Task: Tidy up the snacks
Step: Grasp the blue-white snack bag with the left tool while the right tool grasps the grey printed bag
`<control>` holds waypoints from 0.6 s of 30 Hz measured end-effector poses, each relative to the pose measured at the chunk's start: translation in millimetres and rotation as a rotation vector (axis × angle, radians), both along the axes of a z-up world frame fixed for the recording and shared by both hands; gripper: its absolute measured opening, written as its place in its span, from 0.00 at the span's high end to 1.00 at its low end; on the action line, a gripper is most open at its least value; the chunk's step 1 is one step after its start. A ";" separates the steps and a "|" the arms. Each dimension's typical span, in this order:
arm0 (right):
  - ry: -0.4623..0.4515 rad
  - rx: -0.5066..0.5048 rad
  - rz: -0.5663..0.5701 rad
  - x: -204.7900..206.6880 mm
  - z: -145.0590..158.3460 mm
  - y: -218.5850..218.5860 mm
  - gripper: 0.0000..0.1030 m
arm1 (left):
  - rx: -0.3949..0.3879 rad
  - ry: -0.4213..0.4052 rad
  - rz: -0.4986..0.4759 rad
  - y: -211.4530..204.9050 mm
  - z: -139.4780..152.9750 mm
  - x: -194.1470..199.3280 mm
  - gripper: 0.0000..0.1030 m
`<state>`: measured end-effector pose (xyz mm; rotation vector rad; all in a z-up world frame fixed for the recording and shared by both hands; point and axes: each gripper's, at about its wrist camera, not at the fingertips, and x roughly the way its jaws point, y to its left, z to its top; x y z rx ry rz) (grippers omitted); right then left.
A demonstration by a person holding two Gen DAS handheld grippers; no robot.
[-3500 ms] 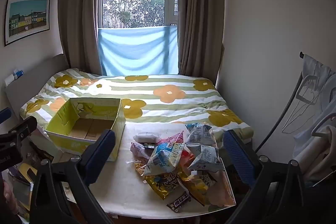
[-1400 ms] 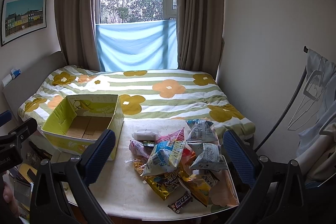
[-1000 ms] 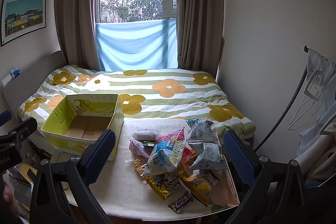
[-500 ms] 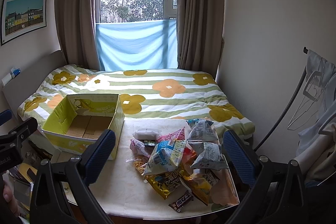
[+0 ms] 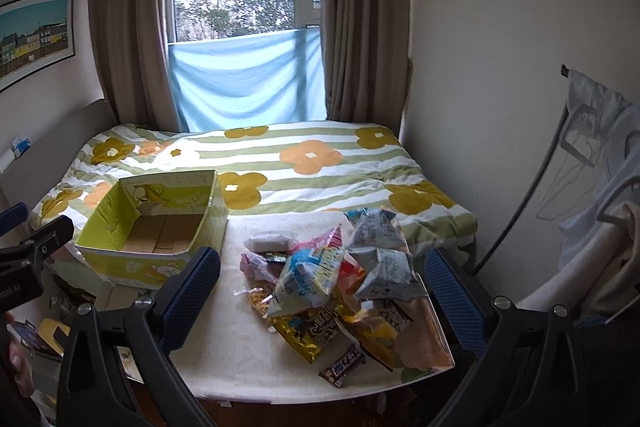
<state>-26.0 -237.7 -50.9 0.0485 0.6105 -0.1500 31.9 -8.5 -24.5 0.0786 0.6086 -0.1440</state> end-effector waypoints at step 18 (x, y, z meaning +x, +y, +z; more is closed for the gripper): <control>0.215 0.176 -0.064 56.8 -55.7 -110.6 0.01 | -0.126 0.370 -0.243 -129.8 -91.8 98.6 0.00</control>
